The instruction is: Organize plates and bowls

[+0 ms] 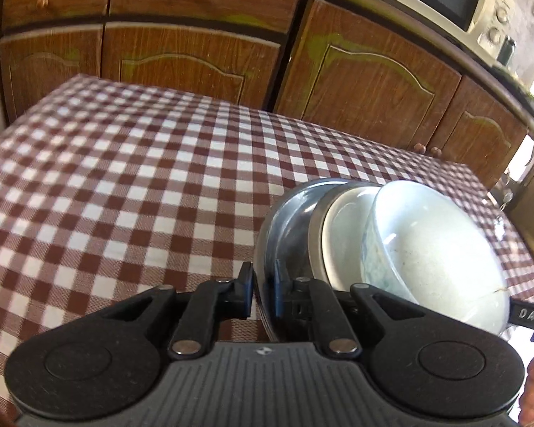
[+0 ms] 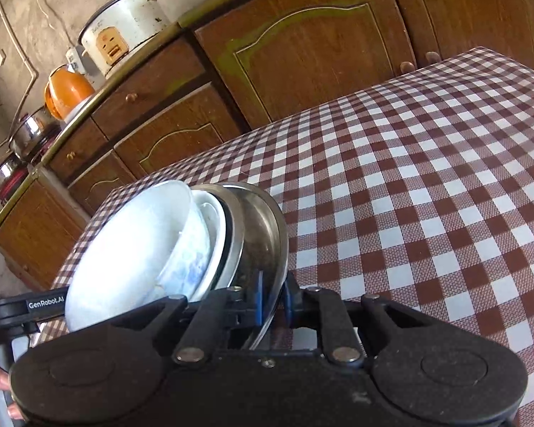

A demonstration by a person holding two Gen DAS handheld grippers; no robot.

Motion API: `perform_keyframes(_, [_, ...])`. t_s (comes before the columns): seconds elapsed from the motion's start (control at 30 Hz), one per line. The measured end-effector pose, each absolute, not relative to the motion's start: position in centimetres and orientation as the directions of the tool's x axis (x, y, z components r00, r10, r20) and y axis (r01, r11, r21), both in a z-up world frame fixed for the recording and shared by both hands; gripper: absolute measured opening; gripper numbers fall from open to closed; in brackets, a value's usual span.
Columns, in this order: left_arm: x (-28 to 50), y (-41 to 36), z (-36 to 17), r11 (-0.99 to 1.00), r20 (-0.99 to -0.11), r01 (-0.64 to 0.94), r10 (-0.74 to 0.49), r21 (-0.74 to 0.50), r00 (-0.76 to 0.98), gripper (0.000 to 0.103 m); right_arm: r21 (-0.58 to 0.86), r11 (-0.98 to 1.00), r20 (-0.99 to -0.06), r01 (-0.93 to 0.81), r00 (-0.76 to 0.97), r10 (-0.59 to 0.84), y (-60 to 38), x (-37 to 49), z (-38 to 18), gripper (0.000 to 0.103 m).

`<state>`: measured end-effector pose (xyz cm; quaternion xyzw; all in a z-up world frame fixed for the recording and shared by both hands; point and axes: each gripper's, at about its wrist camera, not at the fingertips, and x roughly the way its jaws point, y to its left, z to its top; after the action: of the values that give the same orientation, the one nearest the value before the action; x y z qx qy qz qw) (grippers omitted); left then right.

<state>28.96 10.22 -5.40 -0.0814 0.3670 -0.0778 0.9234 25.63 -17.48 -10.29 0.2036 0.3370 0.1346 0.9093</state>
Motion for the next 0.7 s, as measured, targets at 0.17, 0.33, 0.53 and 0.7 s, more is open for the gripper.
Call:
perform_keyframes(0.17, [28.4, 10.0, -4.7, 0.989, -0.684, 0.041, -0.130, -0.145, 0.718, 0.027, 0.373, 0.924, -0.573, -0.085, 0.762, 0.302, -17.1, 24.8, -9.4, 0.035])
perform_keyframes(0.33, [25.4, 9.7, -3.0, 0.999, -0.668, 0.006, -0.039, -0.053, 0.743, 0.038, 0.251, 0.966, -0.577, -0.056, 0.793, 0.196, -16.8, 21.9, -7.8, 0.053])
perform_keyframes(0.53, [20.8, 10.0, -0.9, 0.998, -0.652, -0.057, 0.018, -0.039, 0.758, 0.062, 0.105, 0.993, -0.579, -0.060, 0.808, 0.110, -15.6, 17.4, -6.0, 0.065])
perform_keyframes(0.7, [16.4, 8.7, 1.3, 0.997, -0.628, -0.075, 0.052, -0.009, 0.777, 0.085, 0.136, 0.988, -0.582, -0.077, 0.801, 0.142, -15.1, 13.5, -4.5, 0.071])
